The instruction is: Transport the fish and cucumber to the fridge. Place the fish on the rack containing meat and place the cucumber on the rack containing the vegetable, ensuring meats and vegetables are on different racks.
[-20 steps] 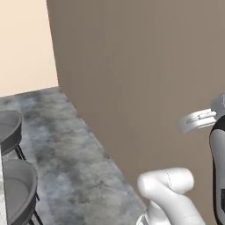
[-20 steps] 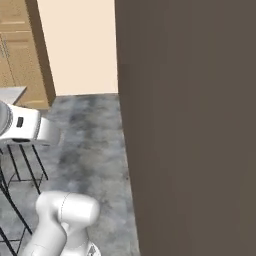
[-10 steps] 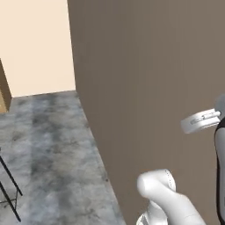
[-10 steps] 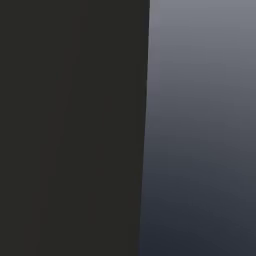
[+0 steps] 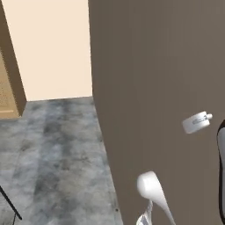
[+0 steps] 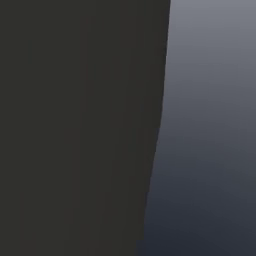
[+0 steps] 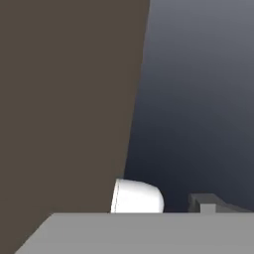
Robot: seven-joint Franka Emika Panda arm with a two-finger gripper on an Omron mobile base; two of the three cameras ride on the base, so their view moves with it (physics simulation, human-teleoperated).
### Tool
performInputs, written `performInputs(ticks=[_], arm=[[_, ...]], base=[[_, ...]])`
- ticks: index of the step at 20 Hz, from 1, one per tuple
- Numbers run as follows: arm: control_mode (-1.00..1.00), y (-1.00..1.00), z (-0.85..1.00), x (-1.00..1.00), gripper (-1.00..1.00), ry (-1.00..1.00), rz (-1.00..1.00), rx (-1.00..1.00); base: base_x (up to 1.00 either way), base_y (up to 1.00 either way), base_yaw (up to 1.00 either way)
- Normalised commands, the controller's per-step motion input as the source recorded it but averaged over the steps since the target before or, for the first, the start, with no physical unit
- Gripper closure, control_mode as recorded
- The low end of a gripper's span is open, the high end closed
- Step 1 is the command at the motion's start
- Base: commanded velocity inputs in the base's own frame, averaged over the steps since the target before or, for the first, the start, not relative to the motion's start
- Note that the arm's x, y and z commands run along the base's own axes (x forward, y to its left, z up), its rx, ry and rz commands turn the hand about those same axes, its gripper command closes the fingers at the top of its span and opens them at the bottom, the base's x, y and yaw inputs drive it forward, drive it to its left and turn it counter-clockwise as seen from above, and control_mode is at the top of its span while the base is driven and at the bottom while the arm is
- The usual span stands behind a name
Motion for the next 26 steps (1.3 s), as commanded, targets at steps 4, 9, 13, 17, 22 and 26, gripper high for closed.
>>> performInputs(ticks=[4, 9, 13, 17, 22, 26], arm=[[1.00, 0.00, 0.00, 0.00, -1.00, 0.00, 0.00, 0.00], [1.00, 0.00, 0.00, 0.00, -1.00, 0.00, 0.00, 0.00], [1.00, 0.00, 0.00, 0.00, -1.00, 0.00, 0.00, 0.00], [1.00, 0.00, 0.00, 0.00, -1.00, 0.00, 0.00, 0.00], [1.00, 0.00, 0.00, 0.00, -1.00, 0.00, 0.00, 0.00], [1.00, 0.00, 0.00, 0.00, -1.00, 0.00, 0.00, 0.00]], base=[[1.00, 0.03, 0.51], [1.00, 0.00, 0.53], [1.00, 0.00, 0.53], [1.00, -0.01, 0.60], [1.00, -0.04, 0.66], [1.00, -0.59, 0.59]])
